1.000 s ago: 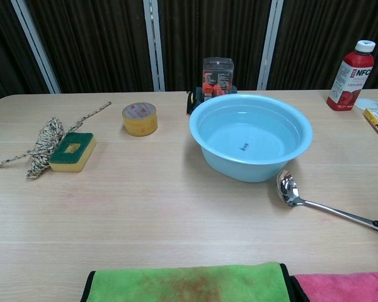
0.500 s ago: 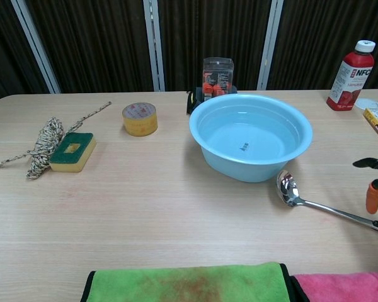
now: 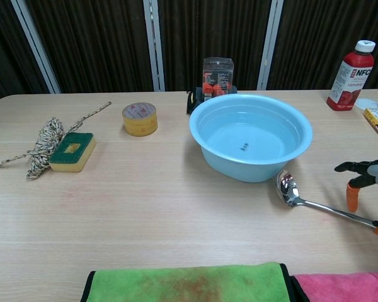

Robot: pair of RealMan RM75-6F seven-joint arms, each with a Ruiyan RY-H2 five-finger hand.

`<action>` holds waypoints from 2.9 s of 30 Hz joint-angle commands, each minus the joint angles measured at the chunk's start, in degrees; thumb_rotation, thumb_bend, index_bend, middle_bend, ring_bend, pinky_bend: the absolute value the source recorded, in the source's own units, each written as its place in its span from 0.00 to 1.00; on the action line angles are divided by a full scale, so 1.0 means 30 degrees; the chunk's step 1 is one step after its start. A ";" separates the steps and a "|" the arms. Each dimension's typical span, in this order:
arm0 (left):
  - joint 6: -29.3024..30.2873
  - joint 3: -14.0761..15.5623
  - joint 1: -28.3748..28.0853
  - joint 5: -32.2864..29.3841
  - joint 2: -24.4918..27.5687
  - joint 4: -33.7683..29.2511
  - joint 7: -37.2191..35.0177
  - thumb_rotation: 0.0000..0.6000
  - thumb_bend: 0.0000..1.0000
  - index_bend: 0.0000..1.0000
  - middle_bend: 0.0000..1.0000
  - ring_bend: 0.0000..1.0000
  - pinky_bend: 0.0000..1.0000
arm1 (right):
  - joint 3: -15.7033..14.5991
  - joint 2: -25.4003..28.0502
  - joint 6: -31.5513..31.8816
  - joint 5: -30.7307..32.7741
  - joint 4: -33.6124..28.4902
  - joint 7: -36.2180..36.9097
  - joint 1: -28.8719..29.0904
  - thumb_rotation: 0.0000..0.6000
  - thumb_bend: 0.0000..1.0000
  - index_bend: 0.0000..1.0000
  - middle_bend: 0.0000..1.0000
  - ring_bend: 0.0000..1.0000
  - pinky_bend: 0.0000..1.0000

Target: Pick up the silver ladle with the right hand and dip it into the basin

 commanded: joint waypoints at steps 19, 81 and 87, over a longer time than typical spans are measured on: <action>0.0243 -0.0065 -0.0039 0.0128 -0.0218 0.0427 -0.0434 1.00 0.32 0.00 0.00 0.00 0.00 | 0.0379 -0.0427 -0.1984 0.2482 0.2417 0.1364 0.1957 1.00 0.27 0.40 0.00 0.00 0.00; 0.0632 0.0103 -0.0127 0.0620 -0.0058 0.0744 -0.1634 1.00 0.32 0.00 0.00 0.00 0.00 | -0.0685 -0.2575 0.0529 0.0937 0.4544 0.6613 -0.0013 1.00 0.27 0.39 0.00 0.00 0.00; 0.0731 0.0089 -0.0109 0.0646 -0.0063 0.0790 -0.1702 1.00 0.32 0.00 0.00 0.00 0.00 | -0.0630 -0.2803 0.0403 0.0928 0.4886 0.6631 0.0054 1.00 0.27 0.39 0.00 0.00 0.00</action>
